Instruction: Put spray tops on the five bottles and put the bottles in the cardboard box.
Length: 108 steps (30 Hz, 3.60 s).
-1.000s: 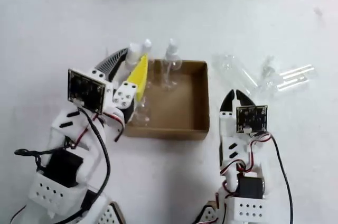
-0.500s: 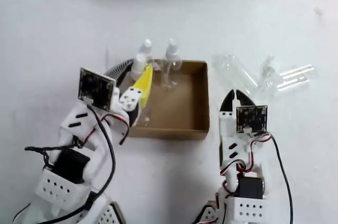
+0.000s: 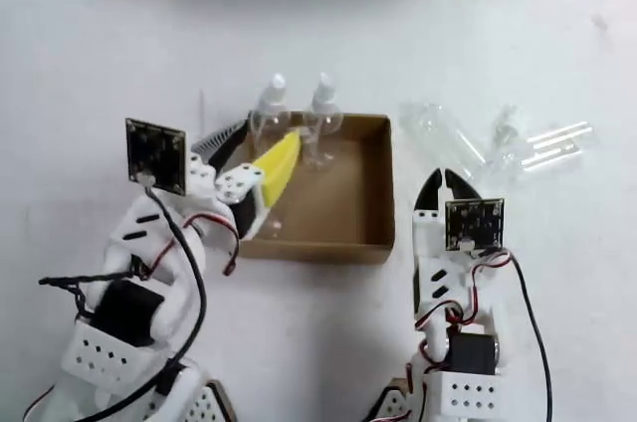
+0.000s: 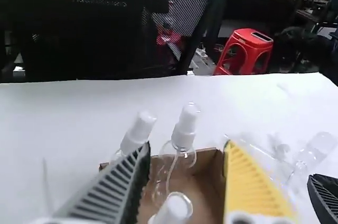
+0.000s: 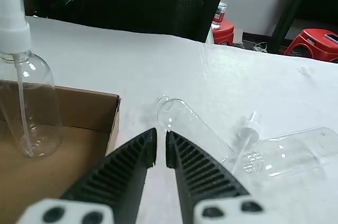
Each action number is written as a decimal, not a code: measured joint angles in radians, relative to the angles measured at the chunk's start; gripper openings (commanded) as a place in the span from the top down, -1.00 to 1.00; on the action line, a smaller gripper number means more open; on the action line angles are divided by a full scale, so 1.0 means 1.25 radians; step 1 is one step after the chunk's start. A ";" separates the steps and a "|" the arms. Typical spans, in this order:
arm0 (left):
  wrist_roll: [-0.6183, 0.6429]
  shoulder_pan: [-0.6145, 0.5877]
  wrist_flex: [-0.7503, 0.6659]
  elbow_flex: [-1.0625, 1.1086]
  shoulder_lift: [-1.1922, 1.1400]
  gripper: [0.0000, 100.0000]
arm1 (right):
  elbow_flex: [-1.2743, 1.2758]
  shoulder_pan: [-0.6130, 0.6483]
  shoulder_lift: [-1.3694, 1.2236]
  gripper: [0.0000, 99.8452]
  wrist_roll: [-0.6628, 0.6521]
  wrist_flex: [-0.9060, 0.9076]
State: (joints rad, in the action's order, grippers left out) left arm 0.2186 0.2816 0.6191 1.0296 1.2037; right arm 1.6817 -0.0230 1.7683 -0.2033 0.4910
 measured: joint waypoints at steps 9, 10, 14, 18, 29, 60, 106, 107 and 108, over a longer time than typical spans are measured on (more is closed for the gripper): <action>-0.002 -0.153 0.169 -0.146 0.000 0.58 | 0.000 0.000 0.000 0.96 0.000 0.000; -0.002 -0.178 0.203 -0.160 0.000 0.58 | 0.000 0.000 0.000 0.96 0.000 0.000; -0.002 -0.259 0.298 -0.173 0.000 0.58 | 0.000 0.000 0.000 0.96 0.000 0.000; -0.002 -0.341 0.312 -0.142 0.001 0.58 | 0.000 0.009 0.000 0.96 0.000 0.000; -0.002 -0.455 0.158 0.115 0.000 0.58 | 0.000 -0.014 0.000 0.96 0.134 -0.029; -0.069 -0.468 0.097 0.000 -0.438 0.58 | 0.000 0.092 0.001 0.75 -0.156 0.050; -0.069 -0.431 -0.017 0.069 -0.436 0.96 | -1.431 0.002 -1.344 0.77 -0.287 0.622; -0.069 -0.431 -0.017 0.069 -0.436 0.96 | -1.495 0.004 -1.405 0.77 -0.286 0.647; -0.069 -0.431 -0.017 0.069 -0.436 0.96 | -1.556 0.005 -1.467 0.77 -0.286 0.669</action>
State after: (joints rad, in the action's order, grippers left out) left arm 0.1327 -0.2570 0.5976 1.1155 0.6590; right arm -0.2639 -0.0169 -0.0652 -0.5608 1.3272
